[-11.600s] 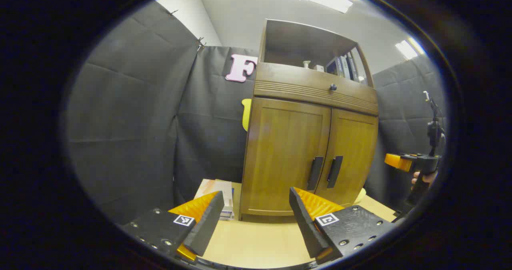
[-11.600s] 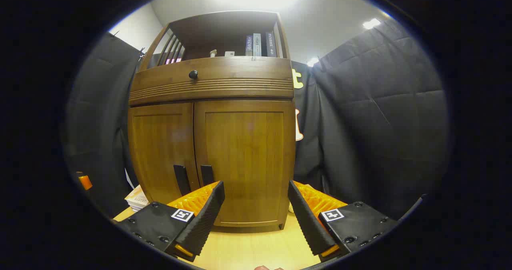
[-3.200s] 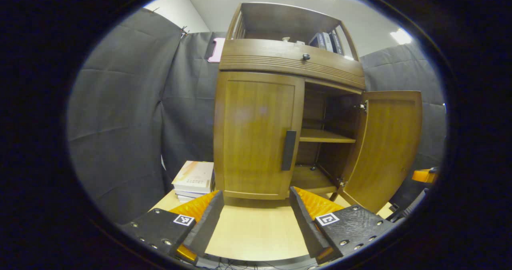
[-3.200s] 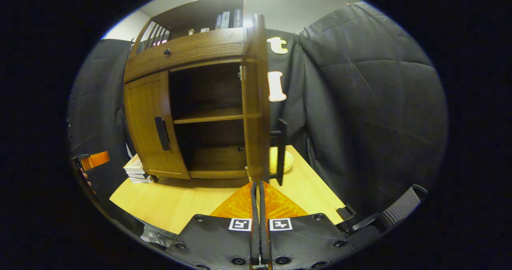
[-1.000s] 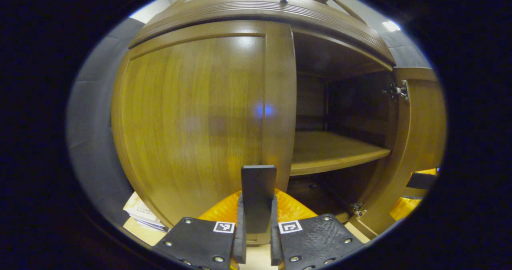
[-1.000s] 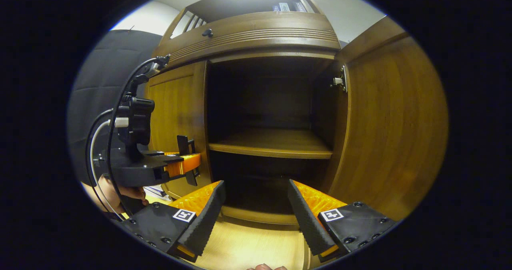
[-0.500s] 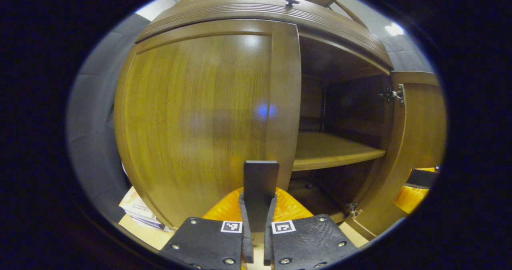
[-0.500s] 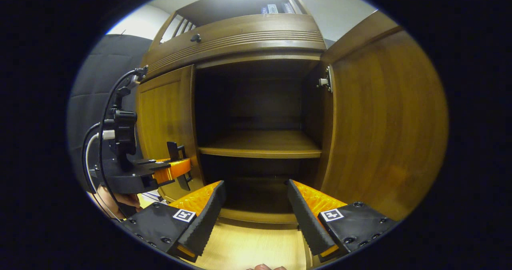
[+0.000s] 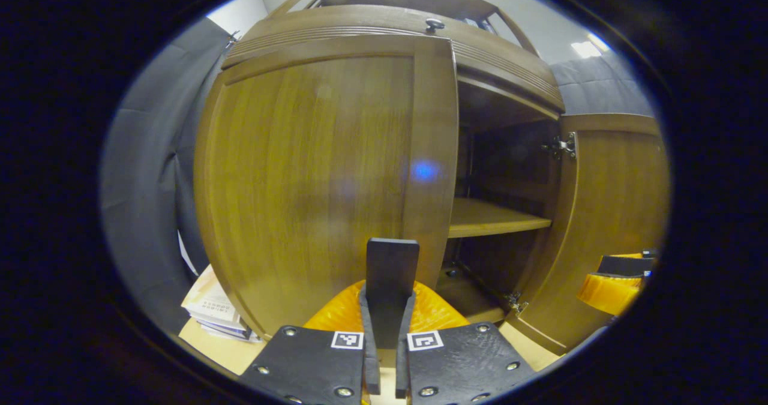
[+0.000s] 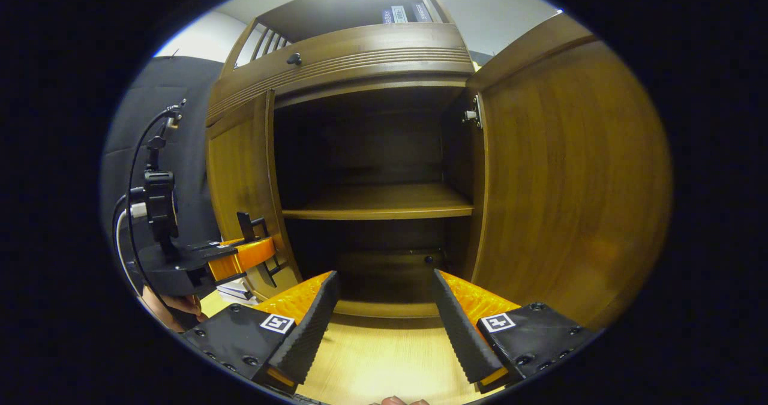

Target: Open the right door of the double-door shoe cabinet with the right hand, and open the left door with the left hand.

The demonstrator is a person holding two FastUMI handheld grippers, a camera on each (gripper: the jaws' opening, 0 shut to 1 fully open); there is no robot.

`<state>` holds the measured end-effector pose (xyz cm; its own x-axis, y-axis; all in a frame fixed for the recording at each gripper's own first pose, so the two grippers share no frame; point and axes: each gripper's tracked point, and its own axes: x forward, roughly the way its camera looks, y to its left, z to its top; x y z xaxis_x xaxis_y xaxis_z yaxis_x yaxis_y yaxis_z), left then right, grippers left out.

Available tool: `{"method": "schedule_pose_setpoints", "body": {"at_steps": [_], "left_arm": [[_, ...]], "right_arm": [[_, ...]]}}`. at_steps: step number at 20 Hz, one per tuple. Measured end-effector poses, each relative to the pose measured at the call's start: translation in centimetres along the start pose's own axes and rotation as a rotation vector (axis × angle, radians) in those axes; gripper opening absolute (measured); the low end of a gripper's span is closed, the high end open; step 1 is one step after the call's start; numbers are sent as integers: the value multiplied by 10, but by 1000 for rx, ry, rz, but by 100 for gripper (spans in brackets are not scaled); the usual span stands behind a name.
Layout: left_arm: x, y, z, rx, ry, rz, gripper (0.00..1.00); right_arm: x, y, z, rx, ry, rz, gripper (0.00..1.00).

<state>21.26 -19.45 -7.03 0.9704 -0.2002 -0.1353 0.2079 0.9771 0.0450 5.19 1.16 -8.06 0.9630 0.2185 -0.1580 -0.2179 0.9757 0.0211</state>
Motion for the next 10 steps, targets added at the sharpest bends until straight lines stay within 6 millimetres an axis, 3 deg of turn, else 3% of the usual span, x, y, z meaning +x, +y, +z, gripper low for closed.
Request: {"method": "schedule_pose_setpoints", "body": {"at_steps": [10], "left_arm": [[-71,26,-7,-3,-11,8,14]], "right_arm": [[-33,27,-13,24,16,-10,97]]}}
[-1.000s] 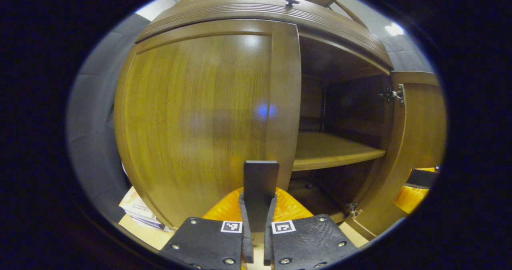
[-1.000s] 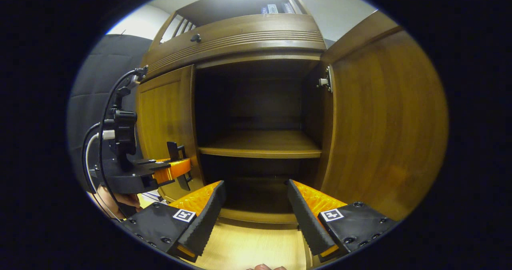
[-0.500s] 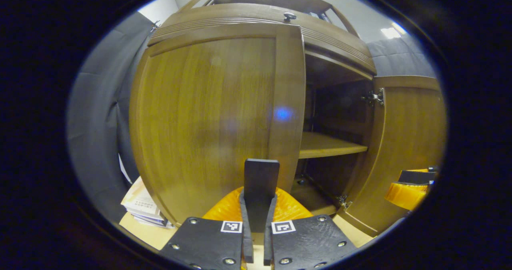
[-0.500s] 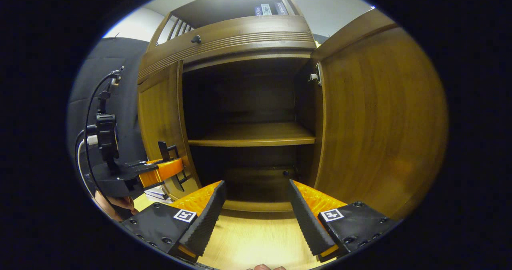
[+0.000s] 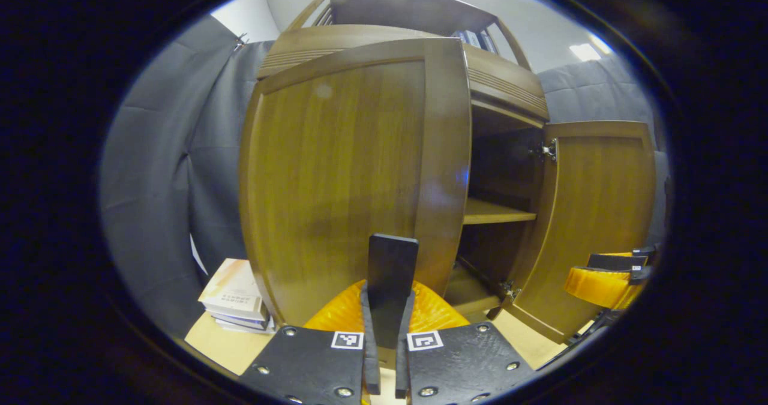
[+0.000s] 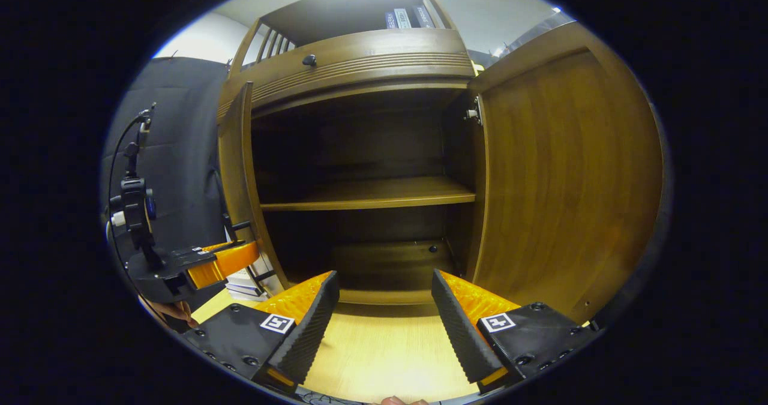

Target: Open the right door of the double-door shoe cabinet with the right hand, and open the left door with the left hand.

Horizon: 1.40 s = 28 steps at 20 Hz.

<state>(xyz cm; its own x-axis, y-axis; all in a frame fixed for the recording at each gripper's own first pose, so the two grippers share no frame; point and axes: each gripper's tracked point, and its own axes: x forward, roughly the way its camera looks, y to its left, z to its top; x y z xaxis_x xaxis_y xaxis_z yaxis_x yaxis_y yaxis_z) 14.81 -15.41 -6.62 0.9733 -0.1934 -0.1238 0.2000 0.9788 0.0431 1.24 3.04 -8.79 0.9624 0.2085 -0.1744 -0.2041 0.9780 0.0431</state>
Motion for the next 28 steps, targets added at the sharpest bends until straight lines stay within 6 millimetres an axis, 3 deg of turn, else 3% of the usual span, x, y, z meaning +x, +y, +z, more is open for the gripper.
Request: {"method": "schedule_pose_setpoints", "body": {"at_steps": [4,6,8,10,11,13,17,18,19,21,22,25,26,28], "left_arm": [[-24,16,-1,-5,-10,12,12],[-41,28,-5,-2,-12,19,12],[-54,39,-4,-9,-12,29,14],[-66,52,-3,-12,-17,38,12],[-73,59,-4,-14,-20,42,12],[-84,75,-4,-4,-23,50,10],[-107,114,-3,-13,-44,43,12],[-113,125,-2,-21,-56,40,11],[-118,138,-1,-24,-69,41,11],[-126,165,4,-19,-88,45,12],[-129,181,4,-14,-92,47,7],[-139,226,7,-11,-102,33,9],[-142,236,8,-18,-107,18,7],[-147,246,14,-38,-122,-44,8]], "right_arm": [[-9,15,-6,5,8,6,93],[-15,23,-9,7,9,13,97],[-18,32,-11,8,14,23,92],[-23,40,-13,2,16,33,97],[-25,44,-14,-4,17,38,92],[-28,50,-15,-13,17,46,93],[-34,58,-15,-27,19,58,92],[-36,59,-14,-32,17,60,97],[-38,60,-14,-36,16,62,92],[-40,61,-14,-39,17,66,92],[-41,61,-14,-43,20,65,93],[-48,61,-17,-60,44,55,97],[-51,60,-17,-72,49,49,92],[-57,50,-5,-123,27,9,94]]}}
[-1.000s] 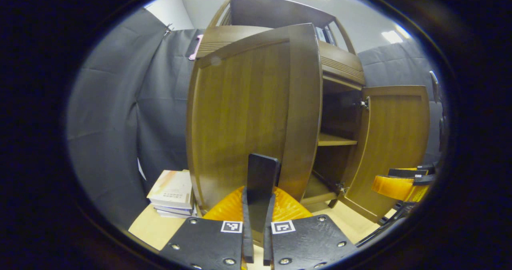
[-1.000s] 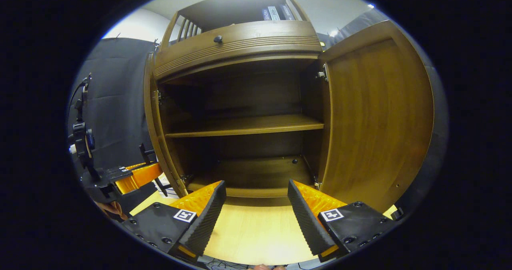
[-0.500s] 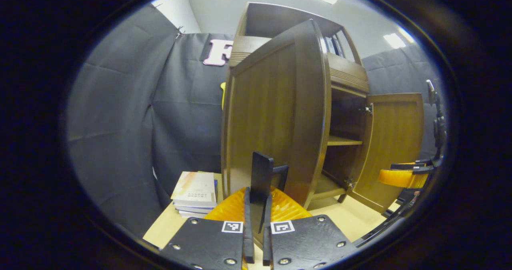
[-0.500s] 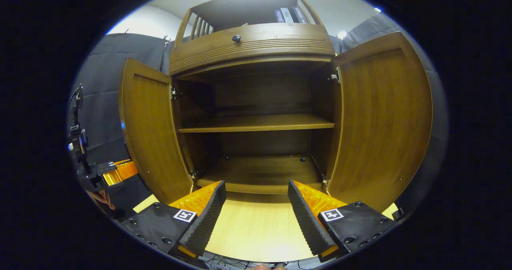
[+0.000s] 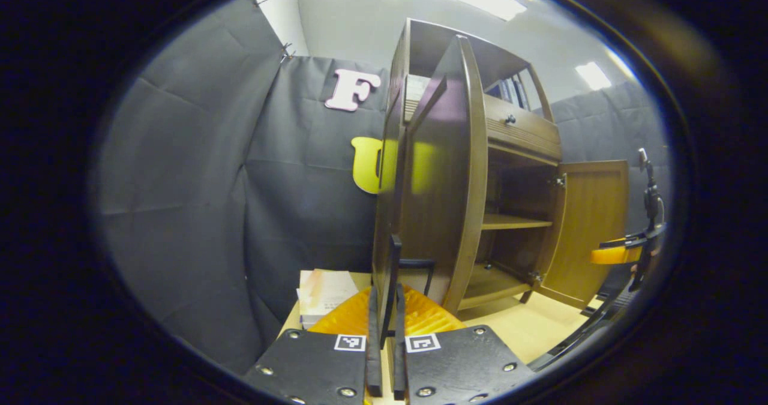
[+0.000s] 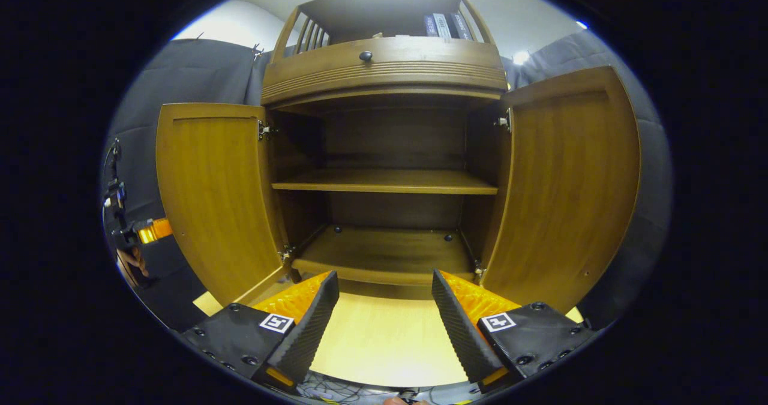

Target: Open the right door of the double-door shoe cabinet with the right hand, and open the left door with the left hand.

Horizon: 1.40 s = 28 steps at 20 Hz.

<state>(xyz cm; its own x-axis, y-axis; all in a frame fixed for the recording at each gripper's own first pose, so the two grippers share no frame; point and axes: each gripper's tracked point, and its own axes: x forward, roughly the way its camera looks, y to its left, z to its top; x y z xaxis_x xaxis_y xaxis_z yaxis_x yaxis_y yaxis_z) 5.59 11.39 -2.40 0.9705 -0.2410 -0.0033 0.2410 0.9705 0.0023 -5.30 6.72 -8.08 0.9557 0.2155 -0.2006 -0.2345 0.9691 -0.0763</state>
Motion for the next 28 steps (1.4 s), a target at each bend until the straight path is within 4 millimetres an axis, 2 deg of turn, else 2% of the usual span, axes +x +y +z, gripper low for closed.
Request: {"method": "schedule_pose_setpoints", "body": {"at_steps": [4,6,8,9,11,13,16,19,22,23,25,27,28], "left_arm": [[7,2,-5,22,7,-76,11],[9,2,-2,28,-1,-80,7],[6,5,3,27,-16,-70,11],[4,4,3,29,-20,-64,7],[-4,5,6,31,-22,-49,11],[-13,6,8,34,-21,-22,9],[-40,12,18,30,-33,76,11],[-77,16,21,4,-22,202,10],[-109,-3,36,-9,-26,309,10],[-119,-12,43,-10,-39,335,10],[-128,-41,62,-14,-83,358,44],[-128,-70,69,-18,-97,362,78],[-127,-81,74,-12,-109,369,81]], "right_arm": [[-2,-23,37,-1,-80,-97,95],[-6,-33,46,14,-95,-128,95],[-10,-43,46,13,-93,-152,95],[-11,-47,45,14,-87,-162,95],[-10,-55,39,24,-71,-173,95],[-6,-60,36,36,-58,-170,96],[-1,-71,33,47,-49,-165,96],[1,-81,28,49,-42,-143,96],[-2,-92,23,12,-35,-103,99],[-3,-94,21,10,-30,-83,96],[-4,-97,17,10,-20,-43,96],[-5,-99,16,9,-15,-4,96],[-6,-101,17,10,-18,14,96]]}}
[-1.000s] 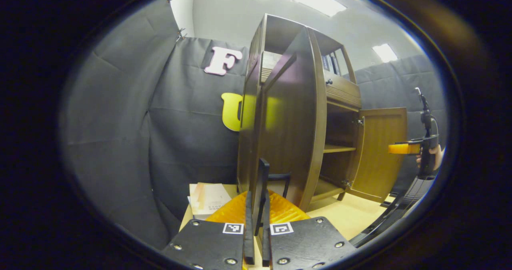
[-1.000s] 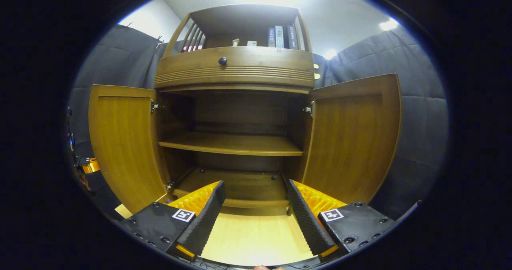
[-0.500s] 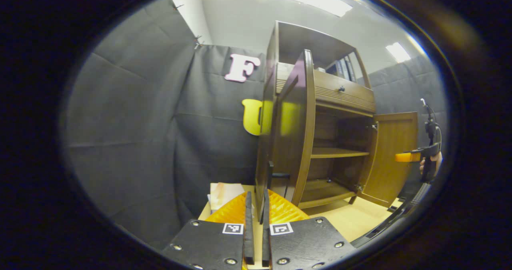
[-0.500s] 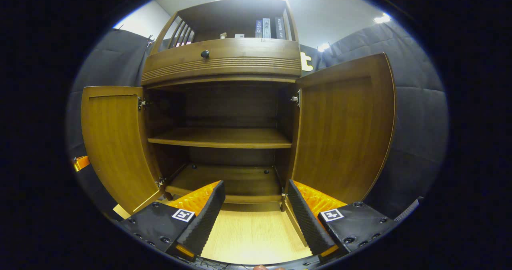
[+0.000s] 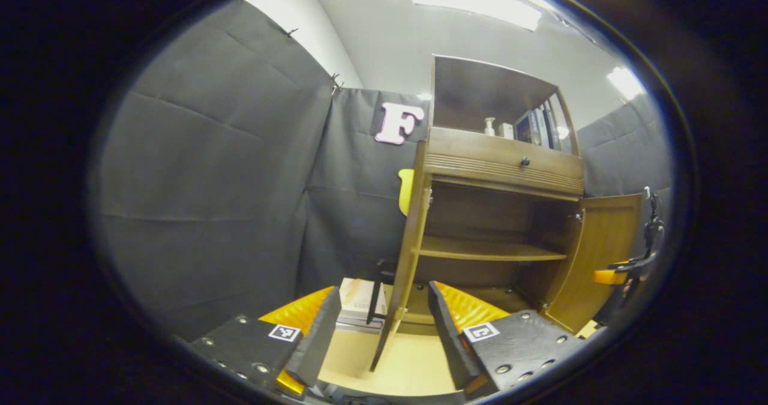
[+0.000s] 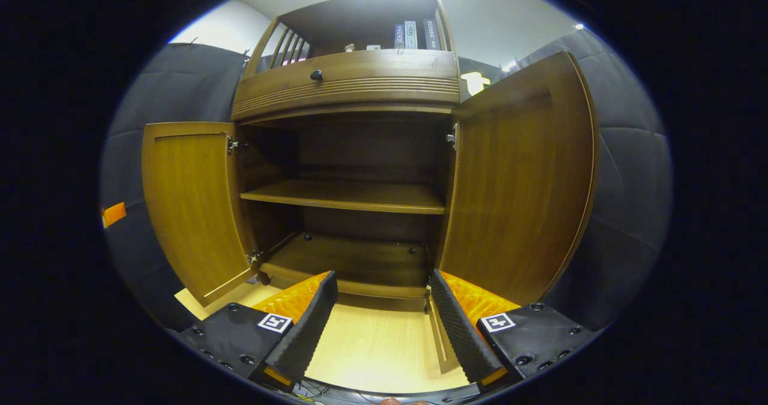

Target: Open the right door of the double-door shoe cabinet with the right hand, and open the left door with the left hand.

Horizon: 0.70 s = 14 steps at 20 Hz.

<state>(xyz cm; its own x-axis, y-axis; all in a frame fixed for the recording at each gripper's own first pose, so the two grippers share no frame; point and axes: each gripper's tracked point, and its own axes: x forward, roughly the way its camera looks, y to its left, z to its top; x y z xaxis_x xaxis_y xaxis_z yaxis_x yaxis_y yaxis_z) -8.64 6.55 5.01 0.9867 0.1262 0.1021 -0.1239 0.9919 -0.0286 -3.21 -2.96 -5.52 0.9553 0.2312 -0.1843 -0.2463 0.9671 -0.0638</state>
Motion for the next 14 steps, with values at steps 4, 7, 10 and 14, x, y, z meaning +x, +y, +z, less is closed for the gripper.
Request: {"method": "schedule_pose_setpoints", "body": {"at_steps": [4,7,10,14], "left_arm": [[4,-44,1,-5,-53,62,94],[22,-80,-23,-49,-18,65,94],[38,-111,-45,-65,18,50,94],[52,-148,-37,12,-54,7,94]], "right_arm": [[-3,-2,3,62,-17,54,96],[-2,-10,1,36,-29,58,98],[-6,-11,-1,4,-50,78,94],[-10,-12,2,-35,-85,91,94]]}}
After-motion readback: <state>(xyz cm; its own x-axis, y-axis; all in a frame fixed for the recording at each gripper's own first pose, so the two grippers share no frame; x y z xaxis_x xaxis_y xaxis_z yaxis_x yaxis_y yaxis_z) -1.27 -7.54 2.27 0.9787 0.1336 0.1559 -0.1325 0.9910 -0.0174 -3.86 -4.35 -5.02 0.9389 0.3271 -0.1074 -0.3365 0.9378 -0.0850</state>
